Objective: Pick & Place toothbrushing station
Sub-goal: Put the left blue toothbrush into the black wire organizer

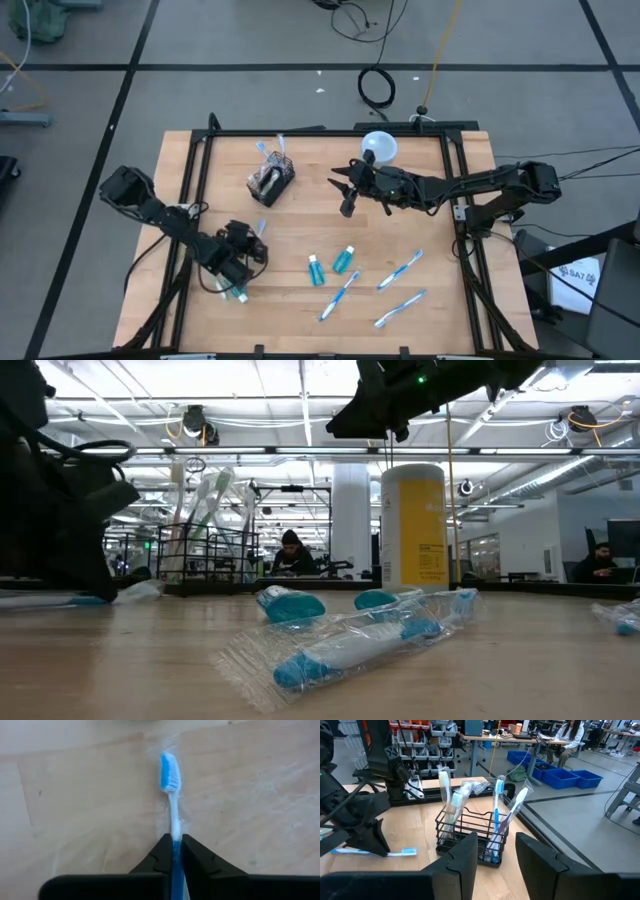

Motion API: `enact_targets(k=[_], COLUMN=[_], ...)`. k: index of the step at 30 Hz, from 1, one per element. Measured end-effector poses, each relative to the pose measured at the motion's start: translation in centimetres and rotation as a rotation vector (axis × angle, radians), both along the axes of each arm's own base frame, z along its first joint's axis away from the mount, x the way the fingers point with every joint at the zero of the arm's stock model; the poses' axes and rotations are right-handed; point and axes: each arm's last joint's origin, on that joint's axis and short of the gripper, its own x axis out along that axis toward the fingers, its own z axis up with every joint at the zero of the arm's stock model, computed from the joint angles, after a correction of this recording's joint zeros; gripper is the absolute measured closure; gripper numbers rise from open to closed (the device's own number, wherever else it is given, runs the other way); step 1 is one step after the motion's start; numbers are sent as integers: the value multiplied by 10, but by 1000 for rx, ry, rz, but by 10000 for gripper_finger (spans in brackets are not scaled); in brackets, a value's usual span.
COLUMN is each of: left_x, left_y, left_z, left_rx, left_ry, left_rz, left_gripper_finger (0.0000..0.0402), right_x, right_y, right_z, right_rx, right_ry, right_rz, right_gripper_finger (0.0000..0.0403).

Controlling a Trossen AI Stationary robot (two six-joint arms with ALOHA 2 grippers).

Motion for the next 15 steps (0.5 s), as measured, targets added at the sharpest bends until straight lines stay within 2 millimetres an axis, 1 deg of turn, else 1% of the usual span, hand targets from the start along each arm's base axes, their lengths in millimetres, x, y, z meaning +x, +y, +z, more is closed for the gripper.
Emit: enact_targets(k=[3, 6, 11, 15], left_x=[4, 9, 8, 3], left_y=[-1, -2, 2, 12], left_z=[6, 18, 53, 81], left_rx=[33, 78, 205, 378], left_ry=[-8, -54, -206, -309], left_rz=[-44, -82, -135, -160], left_gripper_finger=[392, 399, 400, 401], right_x=[0, 0, 0, 0], right_y=[0, 0, 0, 0], right_z=[0, 0, 0, 0], right_rx=[0, 0, 0, 0], right_ry=[0, 0, 1, 0], right_rz=[0, 0, 0, 0], right_gripper_finger=[277, 277, 277, 277])
